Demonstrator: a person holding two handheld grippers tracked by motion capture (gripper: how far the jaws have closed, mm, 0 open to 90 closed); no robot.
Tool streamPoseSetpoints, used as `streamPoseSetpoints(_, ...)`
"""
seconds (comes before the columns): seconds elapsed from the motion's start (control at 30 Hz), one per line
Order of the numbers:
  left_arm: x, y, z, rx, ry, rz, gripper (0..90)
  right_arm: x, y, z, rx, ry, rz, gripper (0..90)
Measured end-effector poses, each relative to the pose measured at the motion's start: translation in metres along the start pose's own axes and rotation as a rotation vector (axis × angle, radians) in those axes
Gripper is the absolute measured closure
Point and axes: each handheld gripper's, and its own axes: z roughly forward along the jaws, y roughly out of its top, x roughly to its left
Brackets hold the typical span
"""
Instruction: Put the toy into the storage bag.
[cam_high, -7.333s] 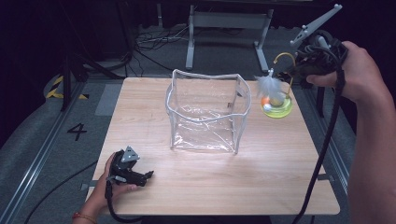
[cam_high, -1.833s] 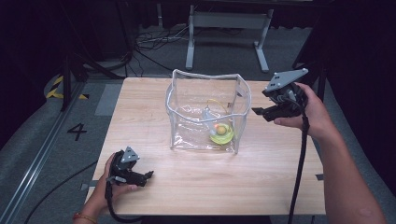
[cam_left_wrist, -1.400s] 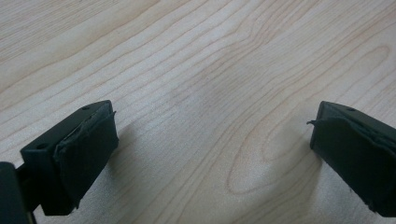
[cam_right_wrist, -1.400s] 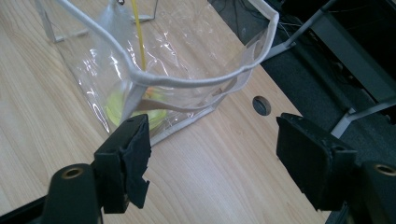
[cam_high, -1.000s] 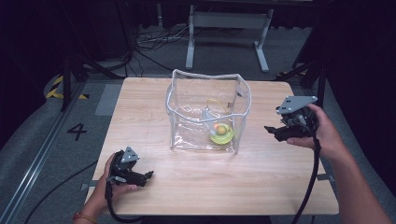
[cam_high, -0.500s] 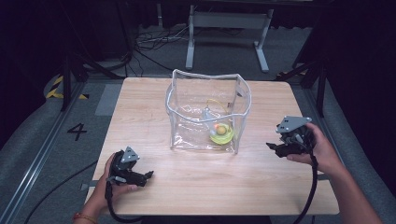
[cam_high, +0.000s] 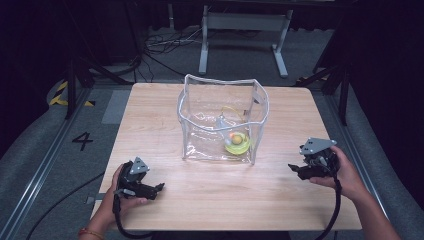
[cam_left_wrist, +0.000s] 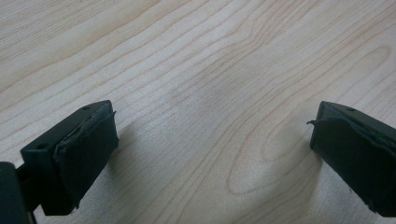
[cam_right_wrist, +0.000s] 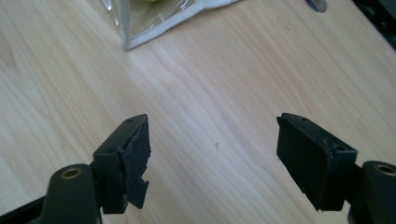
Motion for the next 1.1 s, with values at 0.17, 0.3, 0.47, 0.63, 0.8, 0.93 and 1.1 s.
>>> streamPoseSetpoints(0.17,0.0,0.0,0.0,0.0,-0.001,0.0,1.1,0.004,-0.019,0.003,-0.021,0.017,0.01,23.5)
streamPoseSetpoints(0.3,0.0,0.0,0.0,0.001,-0.001,-0.002,1.1,0.006,-0.035,0.007,-0.039,0.012,0.036,23.5)
streamPoseSetpoints(0.47,0.0,0.0,0.0,0.001,-0.001,-0.002,1.1,0.006,-0.054,0.014,-0.052,0.017,0.077,23.4)
streamPoseSetpoints(0.63,0.0,0.0,0.0,0.005,0.001,-0.005,1.1,0.005,-0.073,0.02,-0.076,0.024,0.117,22.0)
streamPoseSetpoints(0.8,0.0,0.0,0.0,0.005,0.0,-0.005,1.1,0.004,-0.091,0.022,-0.1,0.012,0.166,20.9)
streamPoseSetpoints(0.93,0.0,0.0,0.0,0.004,0.0,-0.005,1.1,0.005,-0.11,0.023,-0.133,0.002,0.227,21.0)
streamPoseSetpoints(1.1,0.0,0.0,0.0,0.003,0.002,-0.006,1.1,0.006,-0.13,0.025,-0.157,0.012,0.299,21.0)
